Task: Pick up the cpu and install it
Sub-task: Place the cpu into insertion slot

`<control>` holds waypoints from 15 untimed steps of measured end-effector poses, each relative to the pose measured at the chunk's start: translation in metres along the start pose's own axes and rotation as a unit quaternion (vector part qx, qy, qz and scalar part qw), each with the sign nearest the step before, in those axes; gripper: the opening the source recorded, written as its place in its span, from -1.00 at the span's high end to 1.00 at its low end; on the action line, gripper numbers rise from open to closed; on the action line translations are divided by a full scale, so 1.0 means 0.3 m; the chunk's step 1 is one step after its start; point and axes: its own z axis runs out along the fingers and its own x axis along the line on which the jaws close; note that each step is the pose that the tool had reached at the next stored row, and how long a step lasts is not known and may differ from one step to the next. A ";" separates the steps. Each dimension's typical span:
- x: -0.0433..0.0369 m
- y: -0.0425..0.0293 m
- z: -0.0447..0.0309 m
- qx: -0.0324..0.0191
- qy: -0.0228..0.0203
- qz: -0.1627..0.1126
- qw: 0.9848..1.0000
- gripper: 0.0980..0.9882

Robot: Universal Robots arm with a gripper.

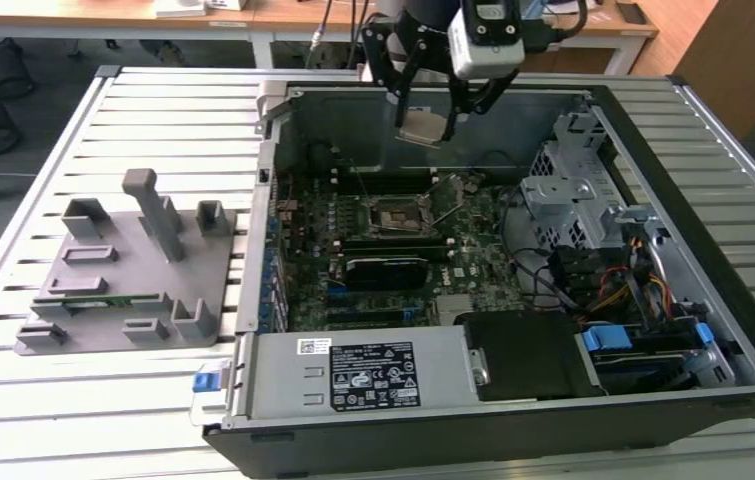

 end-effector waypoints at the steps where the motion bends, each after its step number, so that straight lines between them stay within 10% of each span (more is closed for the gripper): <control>1: 0.000 0.000 0.000 0.000 -0.001 0.010 1.000 0.01; 15: 0.001 0.002 0.006 -0.005 -0.006 0.115 0.993 0.01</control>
